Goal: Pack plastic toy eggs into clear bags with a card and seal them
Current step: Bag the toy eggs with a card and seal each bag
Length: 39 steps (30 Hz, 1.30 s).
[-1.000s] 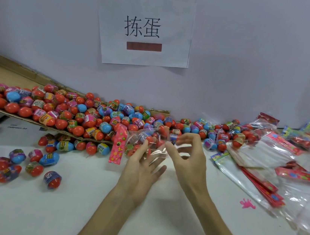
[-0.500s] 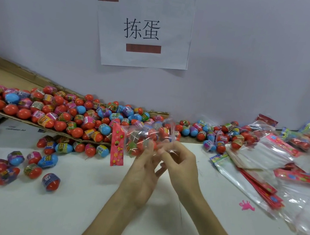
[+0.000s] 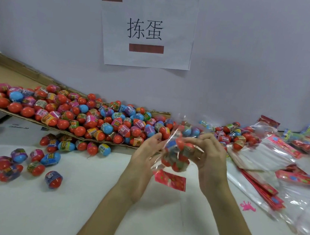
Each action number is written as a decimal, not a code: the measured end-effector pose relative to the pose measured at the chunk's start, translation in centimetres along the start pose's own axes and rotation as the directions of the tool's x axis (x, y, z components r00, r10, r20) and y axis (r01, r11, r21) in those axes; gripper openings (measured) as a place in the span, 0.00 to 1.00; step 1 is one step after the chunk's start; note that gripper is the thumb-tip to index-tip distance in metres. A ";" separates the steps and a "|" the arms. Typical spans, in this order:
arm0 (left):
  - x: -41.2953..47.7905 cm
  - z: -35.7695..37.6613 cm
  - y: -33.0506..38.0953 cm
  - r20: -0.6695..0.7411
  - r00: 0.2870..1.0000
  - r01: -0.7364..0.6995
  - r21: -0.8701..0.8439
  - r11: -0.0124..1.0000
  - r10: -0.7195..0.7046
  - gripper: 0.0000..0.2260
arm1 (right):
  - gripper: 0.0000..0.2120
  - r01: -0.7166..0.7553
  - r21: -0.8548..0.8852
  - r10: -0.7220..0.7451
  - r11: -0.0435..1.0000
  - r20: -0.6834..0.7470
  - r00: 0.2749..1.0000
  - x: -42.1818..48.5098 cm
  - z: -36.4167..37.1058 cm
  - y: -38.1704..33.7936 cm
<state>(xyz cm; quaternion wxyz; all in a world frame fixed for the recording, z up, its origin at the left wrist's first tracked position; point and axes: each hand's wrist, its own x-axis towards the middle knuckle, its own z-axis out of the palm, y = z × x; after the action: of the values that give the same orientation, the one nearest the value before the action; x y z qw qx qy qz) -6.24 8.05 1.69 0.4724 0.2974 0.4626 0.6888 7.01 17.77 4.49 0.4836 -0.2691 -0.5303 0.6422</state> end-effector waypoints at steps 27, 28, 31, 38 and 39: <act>0.8 -2.1 0.1 -0.375 0.922 -0.160 -0.159 0.974 0.090 0.10 | 0.20 -0.202 -0.433 0.338 0.878 0.264 0.903 0.2 0.1 2.5; 0.8 -2.2 0.2 -0.378 0.921 -0.173 -0.175 0.969 0.096 0.11 | 0.19 -0.251 -0.405 0.372 0.879 0.254 0.893 0.0 0.2 2.7; 0.8 -2.3 0.4 -0.373 0.919 -0.212 -0.200 0.957 0.125 0.16 | 0.16 -0.319 -0.419 0.472 0.850 0.336 0.815 -0.8 1.2 3.4; 0.5 -2.0 0.6 -0.361 0.927 -0.206 -0.250 0.946 0.107 0.25 | 0.12 -0.226 -0.523 0.463 0.822 0.384 0.799 -1.8 2.6 4.1; 0.5 -1.9 0.7 -0.361 0.926 -0.207 -0.252 0.945 0.106 0.24 | 0.11 -0.228 -0.513 0.462 0.828 0.391 0.796 -1.9 2.6 4.1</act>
<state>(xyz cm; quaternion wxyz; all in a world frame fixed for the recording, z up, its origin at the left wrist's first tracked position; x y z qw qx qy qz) -8.35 7.73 1.56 0.3654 0.1379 0.4077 0.8254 4.15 15.13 1.11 0.1269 -0.2904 -0.7078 0.6313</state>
